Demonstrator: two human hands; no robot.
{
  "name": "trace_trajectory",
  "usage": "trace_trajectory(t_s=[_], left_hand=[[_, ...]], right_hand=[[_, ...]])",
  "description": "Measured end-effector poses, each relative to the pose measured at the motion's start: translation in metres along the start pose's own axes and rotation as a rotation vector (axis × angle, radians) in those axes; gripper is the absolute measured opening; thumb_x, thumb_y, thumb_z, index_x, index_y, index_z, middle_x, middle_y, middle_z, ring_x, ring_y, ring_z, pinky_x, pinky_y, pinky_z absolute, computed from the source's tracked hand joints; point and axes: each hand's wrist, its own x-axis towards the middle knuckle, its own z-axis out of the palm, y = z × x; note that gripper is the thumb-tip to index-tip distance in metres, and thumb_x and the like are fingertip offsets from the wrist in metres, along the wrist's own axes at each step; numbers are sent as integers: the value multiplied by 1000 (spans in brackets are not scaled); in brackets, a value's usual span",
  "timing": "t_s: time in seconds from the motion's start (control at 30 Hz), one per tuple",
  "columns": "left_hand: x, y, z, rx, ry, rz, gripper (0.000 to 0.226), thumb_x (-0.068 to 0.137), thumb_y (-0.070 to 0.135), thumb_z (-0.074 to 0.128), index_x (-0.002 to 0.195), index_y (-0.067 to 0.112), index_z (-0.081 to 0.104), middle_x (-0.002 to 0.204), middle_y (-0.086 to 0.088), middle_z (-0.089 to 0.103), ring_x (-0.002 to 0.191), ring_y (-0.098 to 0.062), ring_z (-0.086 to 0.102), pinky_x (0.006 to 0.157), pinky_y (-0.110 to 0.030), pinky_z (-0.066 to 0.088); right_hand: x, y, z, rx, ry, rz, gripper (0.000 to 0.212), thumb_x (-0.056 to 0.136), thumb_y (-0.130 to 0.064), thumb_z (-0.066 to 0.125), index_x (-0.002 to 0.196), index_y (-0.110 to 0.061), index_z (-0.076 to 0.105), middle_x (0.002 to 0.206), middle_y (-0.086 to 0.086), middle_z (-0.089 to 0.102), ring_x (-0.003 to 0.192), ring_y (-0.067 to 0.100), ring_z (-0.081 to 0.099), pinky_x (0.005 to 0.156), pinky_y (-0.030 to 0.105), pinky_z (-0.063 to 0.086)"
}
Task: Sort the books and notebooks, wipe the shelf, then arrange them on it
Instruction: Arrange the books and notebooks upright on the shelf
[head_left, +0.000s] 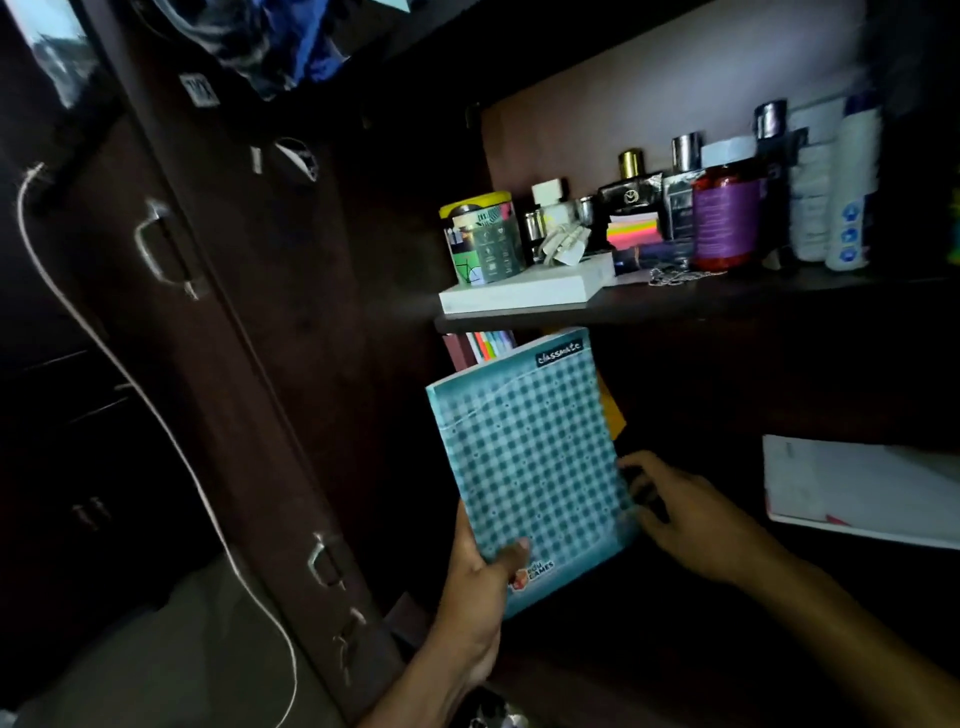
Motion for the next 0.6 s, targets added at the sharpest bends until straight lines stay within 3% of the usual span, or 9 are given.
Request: trace_trajectory(t_s=[0.07,0.13,0.2,0.3,0.4,0.5,0.6], left_hand=[[-1,0,0,-23,118,71,87,95,11,66,156,47,16,157,30,9,136,-10,42,114,-45,40],[-1,1,1,-40,269,127,78,99,5,61,157,42,23,159,19,31,142,-13,39,117,-42,37],[-5,7,5,-79,414,152,76,101,2,58,159,35,22,153,15,39,140,-14,39,113,-35,36],[-3,12,8,-134,564,212,75,100,0,57,157,37,25,146,28,40,140,-11,38,108,-30,36],[1,10,7,-118,589,233,73,99,-4,56,153,39,32,134,32,49,134,-11,45,107,-32,36],[-2,15,14,-132,558,219,75,99,-4,55,144,50,28,107,47,39,120,-1,43,102,-27,33],[-1,12,18,-107,540,204,77,99,-3,55,153,42,25,106,47,38,110,9,45,101,-27,32]], right_hand=[[33,-4,1,18,105,47,36,95,-16,60,126,-30,50,105,-1,69,94,20,68,84,41,56],[60,-17,11,99,240,89,33,91,-19,64,122,-23,55,108,5,69,99,28,68,86,39,54],[75,-28,38,140,298,71,53,85,-28,74,133,-21,51,128,10,59,115,32,60,96,42,51],[74,-29,78,153,263,78,88,79,-45,81,150,-22,34,145,12,42,129,35,49,103,48,46],[78,-15,77,181,280,118,94,78,-49,82,152,-24,30,146,12,41,129,34,49,101,45,48],[82,-9,73,232,329,146,91,81,-40,82,153,-22,30,144,16,43,128,37,50,100,42,47],[85,-10,77,164,302,105,90,86,-38,78,157,-24,24,148,15,40,130,37,49,103,43,46]])
